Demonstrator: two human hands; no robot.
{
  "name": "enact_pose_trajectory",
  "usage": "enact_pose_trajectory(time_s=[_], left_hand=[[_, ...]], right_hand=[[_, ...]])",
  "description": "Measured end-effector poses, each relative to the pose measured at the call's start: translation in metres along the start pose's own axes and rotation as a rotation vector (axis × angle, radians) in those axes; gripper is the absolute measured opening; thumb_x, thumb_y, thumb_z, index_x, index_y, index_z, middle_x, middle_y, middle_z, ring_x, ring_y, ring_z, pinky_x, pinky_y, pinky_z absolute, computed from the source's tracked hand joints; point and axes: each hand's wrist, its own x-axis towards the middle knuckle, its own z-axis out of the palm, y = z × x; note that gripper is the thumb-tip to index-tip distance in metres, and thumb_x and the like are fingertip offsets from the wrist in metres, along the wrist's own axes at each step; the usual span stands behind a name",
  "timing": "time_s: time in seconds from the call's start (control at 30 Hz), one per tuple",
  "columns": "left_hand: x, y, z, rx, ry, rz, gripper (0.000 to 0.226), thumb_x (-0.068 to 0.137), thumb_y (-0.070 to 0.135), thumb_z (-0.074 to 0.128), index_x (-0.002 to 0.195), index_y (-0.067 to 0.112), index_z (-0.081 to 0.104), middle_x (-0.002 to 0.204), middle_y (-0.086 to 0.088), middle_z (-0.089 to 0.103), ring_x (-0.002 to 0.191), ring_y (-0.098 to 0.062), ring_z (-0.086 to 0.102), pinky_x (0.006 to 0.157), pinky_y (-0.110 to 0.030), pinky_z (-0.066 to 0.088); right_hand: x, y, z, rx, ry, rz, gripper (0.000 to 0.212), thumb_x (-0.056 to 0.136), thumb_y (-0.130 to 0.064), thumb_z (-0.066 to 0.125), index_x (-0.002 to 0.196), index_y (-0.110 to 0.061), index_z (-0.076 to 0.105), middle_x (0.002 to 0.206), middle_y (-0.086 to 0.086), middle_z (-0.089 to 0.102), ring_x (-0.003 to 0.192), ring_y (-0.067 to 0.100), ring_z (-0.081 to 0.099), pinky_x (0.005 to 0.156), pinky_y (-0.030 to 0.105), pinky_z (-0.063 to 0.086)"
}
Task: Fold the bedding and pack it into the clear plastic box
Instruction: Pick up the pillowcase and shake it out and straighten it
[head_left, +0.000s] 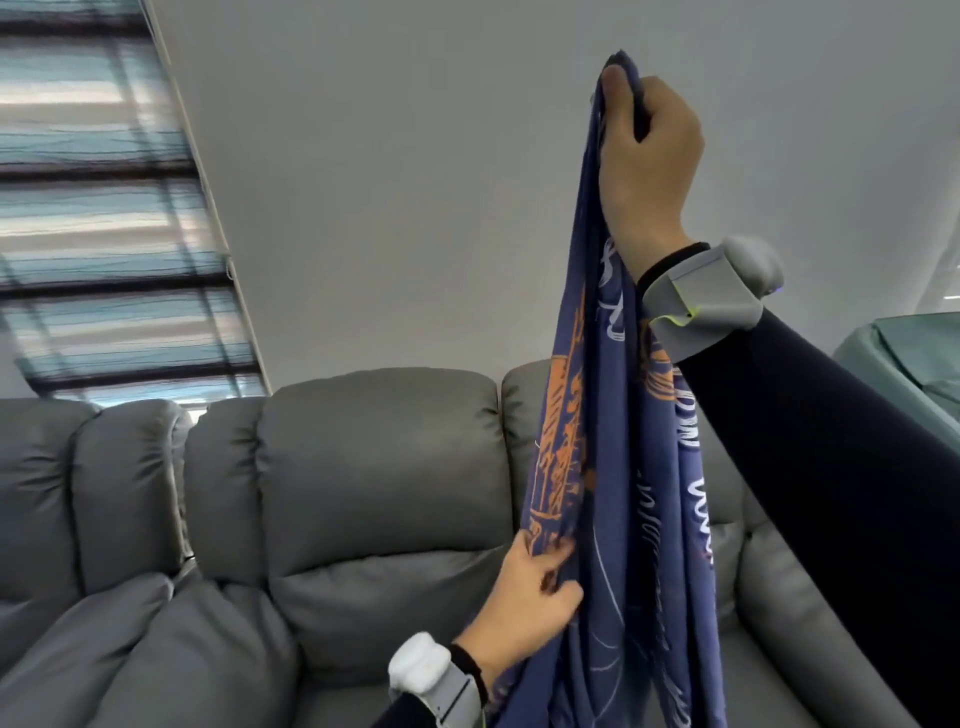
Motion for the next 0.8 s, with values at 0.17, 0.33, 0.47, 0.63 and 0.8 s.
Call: enact_pose_trajectory(time_s=[0.17, 0.33, 0.47, 0.63, 0.8], left_hand=[[0.034, -0.007, -0.042, 0.057, 0.446, -0.094, 0.029, 0.080, 0.016, 0.063, 0.103, -0.002, 0.061, 0.085, 0.004, 0.036, 0.078, 0.004, 0.046, 0.078, -0.007, 0.039], [0.047, 0.005, -0.046, 0.001, 0.537, -0.086, 0.045, 0.068, 0.056, 0.065, 0.100, 0.025, 0.059, 0.095, 0.004, 0.033, 0.092, -0.013, 0.047, 0.089, -0.020, 0.043], [0.044, 0.014, -0.026, -0.016, 0.548, -0.055, 0.046, 0.069, 0.050, 0.071, 0.107, 0.028, 0.057, 0.097, 0.006, 0.031, 0.095, -0.011, 0.045, 0.089, -0.018, 0.042], [0.041, -0.001, -0.034, -0.023, 0.691, 0.019, 0.020, 0.078, 0.015, 0.076, 0.095, 0.022, 0.068, 0.093, 0.002, 0.041, 0.082, 0.009, 0.050, 0.079, -0.015, 0.046], [0.029, -0.011, -0.020, 0.054, 0.541, 0.125, 0.031, 0.068, 0.038, 0.075, 0.089, 0.017, 0.068, 0.097, 0.001, 0.040, 0.090, -0.002, 0.050, 0.085, -0.011, 0.043]], right_hand=[[0.008, -0.018, -0.012, 0.042, 0.124, -0.146, 0.038, 0.096, -0.033, 0.049, 0.063, -0.025, 0.031, 0.060, -0.012, 0.031, 0.059, 0.006, 0.028, 0.056, 0.019, 0.024], [0.011, -0.036, -0.013, 0.150, 0.200, -0.265, 0.029, 0.094, -0.024, 0.050, 0.067, -0.022, 0.040, 0.060, -0.015, 0.033, 0.059, 0.007, 0.029, 0.058, 0.019, 0.025], [0.016, -0.039, -0.011, 0.157, 0.218, -0.288, 0.027, 0.093, -0.022, 0.051, 0.069, -0.015, 0.043, 0.059, -0.006, 0.037, 0.056, 0.015, 0.033, 0.056, 0.022, 0.026], [0.016, -0.034, -0.020, 0.127, 0.204, -0.260, 0.028, 0.094, -0.025, 0.050, 0.068, -0.030, 0.041, 0.060, -0.016, 0.037, 0.059, 0.006, 0.033, 0.058, 0.019, 0.027], [0.013, -0.032, -0.021, 0.107, 0.182, -0.193, 0.039, 0.095, -0.028, 0.052, 0.063, -0.033, 0.031, 0.058, -0.016, 0.030, 0.057, 0.004, 0.026, 0.057, 0.018, 0.023]])
